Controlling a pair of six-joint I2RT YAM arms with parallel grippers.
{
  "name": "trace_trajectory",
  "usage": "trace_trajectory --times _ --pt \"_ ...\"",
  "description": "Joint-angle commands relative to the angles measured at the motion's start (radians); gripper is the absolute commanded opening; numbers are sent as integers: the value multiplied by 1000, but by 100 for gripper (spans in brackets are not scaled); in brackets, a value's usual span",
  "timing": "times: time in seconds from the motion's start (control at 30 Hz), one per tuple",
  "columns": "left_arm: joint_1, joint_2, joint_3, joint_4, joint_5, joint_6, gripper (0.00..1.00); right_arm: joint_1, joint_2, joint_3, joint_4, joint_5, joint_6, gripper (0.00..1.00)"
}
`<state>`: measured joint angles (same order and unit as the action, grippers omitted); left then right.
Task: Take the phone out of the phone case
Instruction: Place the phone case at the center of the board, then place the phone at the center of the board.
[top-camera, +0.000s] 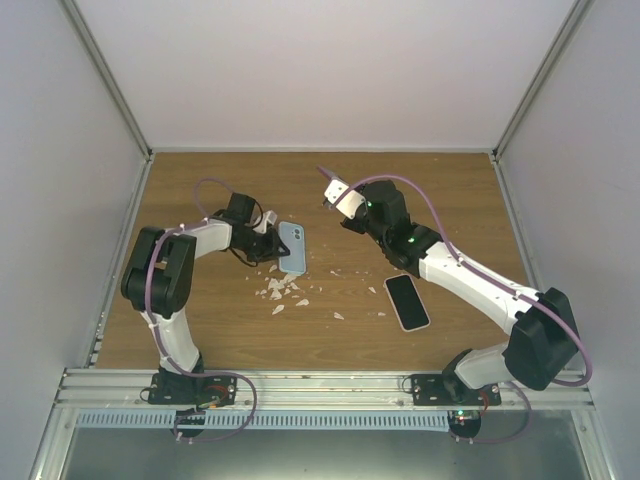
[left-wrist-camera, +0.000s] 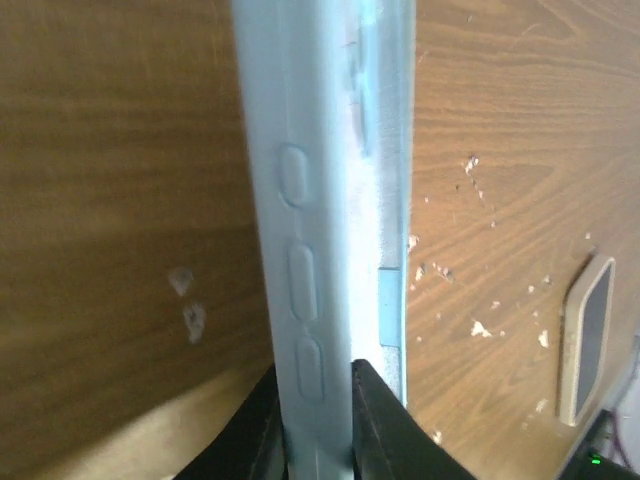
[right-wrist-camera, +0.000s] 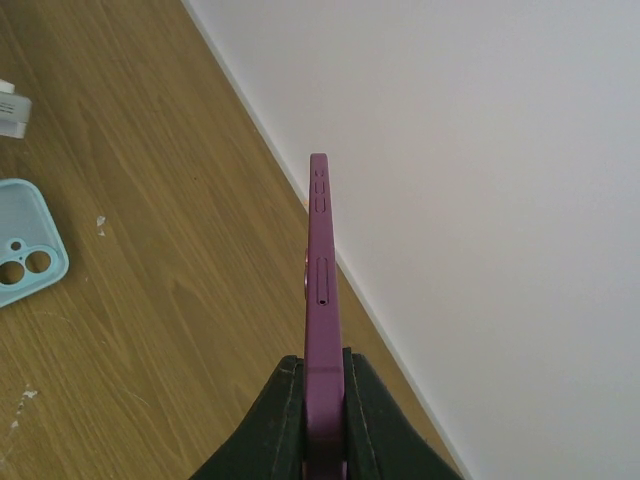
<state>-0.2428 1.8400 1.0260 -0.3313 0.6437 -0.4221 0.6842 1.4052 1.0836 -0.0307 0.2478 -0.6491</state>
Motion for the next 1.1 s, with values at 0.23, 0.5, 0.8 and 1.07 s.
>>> trace_trajectory --times 0.23,0.5,0.8,1.07 --pt "-8 -18 21 -14 -178 40 52 -7 -29 16 53 -5 9 0" --pt "7 -135 20 0 -186 32 89 -8 -23 47 49 -2 -19 1" --pt "41 -290 140 59 -64 11 99 -8 1 127 35 -28 -134 1" --pt "58 -333 330 116 73 -89 99 -8 -9 119 134 15 -353 0"
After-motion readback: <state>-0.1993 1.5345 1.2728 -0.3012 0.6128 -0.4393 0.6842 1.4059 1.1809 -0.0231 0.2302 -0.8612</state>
